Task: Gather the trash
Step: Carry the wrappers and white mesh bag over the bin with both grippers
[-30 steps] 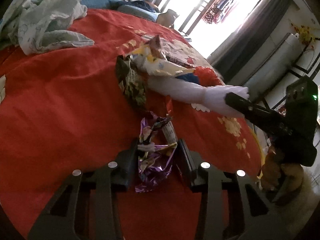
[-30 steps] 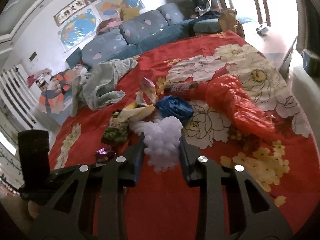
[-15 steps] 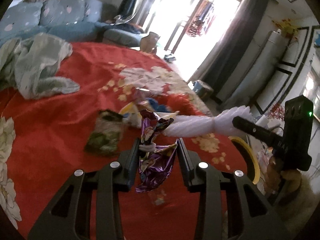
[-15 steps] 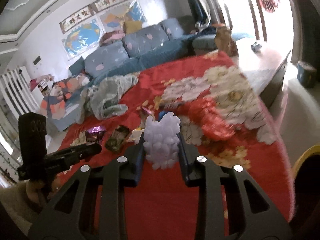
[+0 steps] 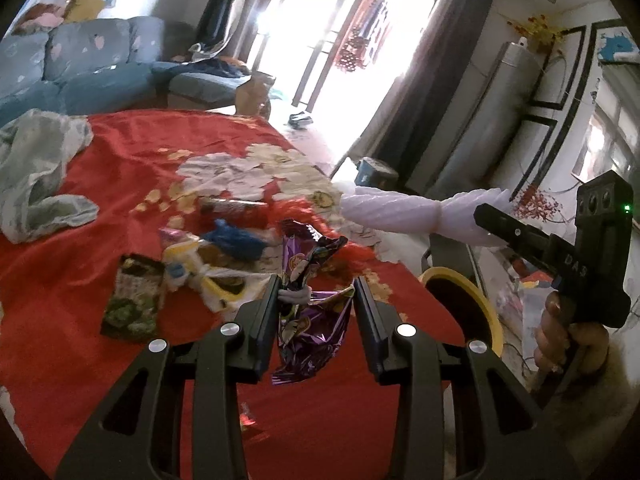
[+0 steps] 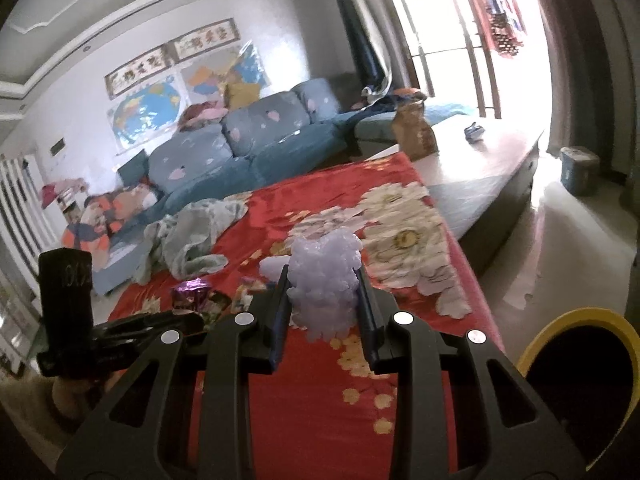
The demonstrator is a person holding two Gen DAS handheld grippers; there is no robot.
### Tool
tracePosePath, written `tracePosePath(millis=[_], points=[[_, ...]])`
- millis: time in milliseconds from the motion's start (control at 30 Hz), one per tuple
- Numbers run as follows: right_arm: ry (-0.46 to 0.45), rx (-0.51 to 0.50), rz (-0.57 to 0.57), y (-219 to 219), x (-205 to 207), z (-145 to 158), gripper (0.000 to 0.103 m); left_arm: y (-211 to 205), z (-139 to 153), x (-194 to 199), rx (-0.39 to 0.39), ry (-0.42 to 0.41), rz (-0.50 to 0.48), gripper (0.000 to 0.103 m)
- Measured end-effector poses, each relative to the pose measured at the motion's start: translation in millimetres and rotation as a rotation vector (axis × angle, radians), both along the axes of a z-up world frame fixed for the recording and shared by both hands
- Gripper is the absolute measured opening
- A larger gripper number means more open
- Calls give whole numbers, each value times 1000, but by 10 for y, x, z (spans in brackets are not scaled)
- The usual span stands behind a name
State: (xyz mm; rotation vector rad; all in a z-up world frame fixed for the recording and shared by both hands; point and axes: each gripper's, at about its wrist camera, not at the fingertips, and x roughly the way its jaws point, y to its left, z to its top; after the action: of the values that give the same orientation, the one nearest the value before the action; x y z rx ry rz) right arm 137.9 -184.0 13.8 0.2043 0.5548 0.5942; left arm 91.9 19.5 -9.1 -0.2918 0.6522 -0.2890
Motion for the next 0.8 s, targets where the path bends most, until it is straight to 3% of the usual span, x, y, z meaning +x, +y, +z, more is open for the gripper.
tracePosePath(millis=[800], points=[[33,61,-296,-1156,-99,-231,23,-1079,153,331,57,-50,-211,35]])
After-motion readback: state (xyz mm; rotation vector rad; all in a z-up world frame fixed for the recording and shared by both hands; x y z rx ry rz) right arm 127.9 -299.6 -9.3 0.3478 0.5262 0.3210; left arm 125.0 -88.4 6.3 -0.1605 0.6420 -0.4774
